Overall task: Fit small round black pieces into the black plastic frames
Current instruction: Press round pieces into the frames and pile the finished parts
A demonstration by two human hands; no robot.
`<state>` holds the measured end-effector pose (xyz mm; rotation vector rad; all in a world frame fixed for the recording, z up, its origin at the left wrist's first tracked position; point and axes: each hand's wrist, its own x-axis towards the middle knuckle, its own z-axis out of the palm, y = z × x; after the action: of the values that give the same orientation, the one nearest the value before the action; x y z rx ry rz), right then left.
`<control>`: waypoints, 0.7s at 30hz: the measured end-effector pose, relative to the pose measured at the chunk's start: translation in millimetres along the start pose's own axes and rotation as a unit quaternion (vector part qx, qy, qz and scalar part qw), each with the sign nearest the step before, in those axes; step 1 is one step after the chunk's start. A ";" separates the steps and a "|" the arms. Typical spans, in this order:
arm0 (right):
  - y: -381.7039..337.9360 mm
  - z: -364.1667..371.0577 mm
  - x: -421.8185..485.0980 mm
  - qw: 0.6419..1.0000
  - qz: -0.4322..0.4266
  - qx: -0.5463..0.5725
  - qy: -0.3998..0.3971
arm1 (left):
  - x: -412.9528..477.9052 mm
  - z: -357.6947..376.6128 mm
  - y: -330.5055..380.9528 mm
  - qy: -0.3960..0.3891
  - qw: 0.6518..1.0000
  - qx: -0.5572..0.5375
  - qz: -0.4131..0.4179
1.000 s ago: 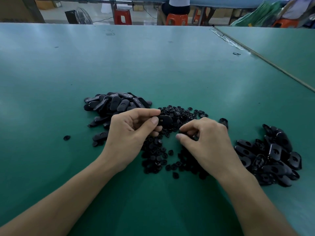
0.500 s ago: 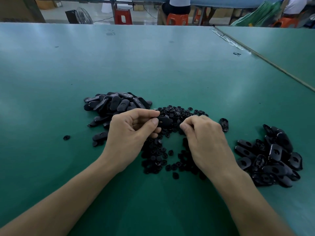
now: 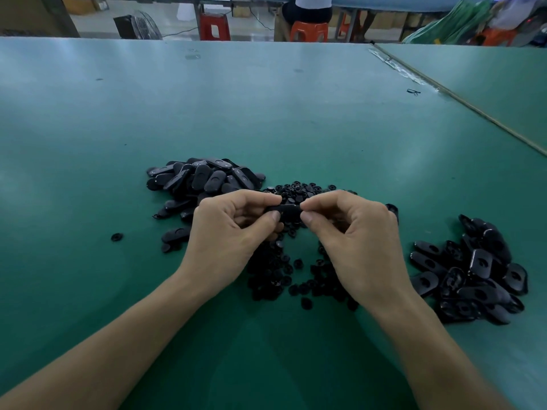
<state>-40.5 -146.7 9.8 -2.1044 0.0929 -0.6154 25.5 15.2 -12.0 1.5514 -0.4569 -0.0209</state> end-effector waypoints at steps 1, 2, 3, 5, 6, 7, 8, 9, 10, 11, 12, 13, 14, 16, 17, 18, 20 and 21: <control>-0.9 0.7 -0.3 1.000 0.000 0.009 -0.001 | 0.0 -0.1 0.3 0.000 1.000 0.003 0.000; -1.7 0.9 -0.1 1.000 0.005 0.021 -0.001 | 0.4 -0.1 1.4 -0.002 1.000 0.007 0.002; -2.3 1.3 -0.1 0.999 0.014 0.039 -0.002 | 0.6 -0.2 2.5 -0.005 1.000 0.010 0.004; -2.9 2.4 0.5 0.996 0.032 0.079 -0.012 | 0.2 0.4 4.6 -0.012 1.000 0.012 0.008; -3.0 3.1 0.6 0.995 0.039 0.092 -0.017 | -0.3 0.8 5.5 -0.015 1.000 0.011 0.007; -3.3 4.2 0.4 0.994 0.043 0.098 -0.019 | -0.6 1.1 6.0 -0.017 1.000 0.008 0.006; -3.3 5.0 0.0 0.994 0.045 0.100 -0.018 | -1.0 1.7 6.5 -0.019 1.000 0.005 0.006; -3.4 6.1 -0.6 0.994 0.046 0.099 -0.015 | -1.2 2.2 6.7 -0.021 1.000 0.003 0.006; -3.5 7.4 -1.4 0.994 0.047 0.095 -0.011 | -1.3 2.4 7.0 -0.023 1.000 0.001 0.006; -3.5 8.3 -1.8 0.995 0.046 0.088 -0.007 | -0.9 2.6 7.1 -0.025 1.000 0.001 0.006; -3.6 9.0 -2.3 0.996 0.045 0.082 -0.006 | -0.6 2.6 7.2 -0.027 1.000 0.000 0.005; -3.7 9.9 -2.5 0.996 0.046 0.078 -0.006 | -0.2 2.5 7.3 -0.030 1.000 0.000 0.004; -3.9 10.0 -2.6 0.996 0.047 0.074 -0.008 | -0.1 2.8 7.5 -0.032 0.999 0.001 0.003; -4.2 10.1 -2.7 0.997 0.048 0.066 -0.011 | -0.3 3.1 7.1 -0.037 0.999 0.004 0.004; -4.1 10.3 -2.8 0.997 0.049 0.063 -0.013 | -0.3 3.1 6.4 -0.040 0.999 0.006 0.006; -4.1 10.5 -3.3 0.997 0.051 0.060 -0.015 | -0.6 2.9 6.0 -0.043 0.999 0.008 0.007; -4.7 12.2 -4.6 0.997 0.053 0.058 -0.016 | -0.9 2.7 5.9 -0.047 0.999 0.013 0.012; -4.8 13.2 -5.3 0.997 0.053 0.058 -0.014 | -0.8 2.6 5.8 -0.047 0.999 0.017 0.014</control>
<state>-39.8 -132.3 5.5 -1.9809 0.1484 -0.5158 22.5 13.1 -6.8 1.5812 -0.5549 -0.0656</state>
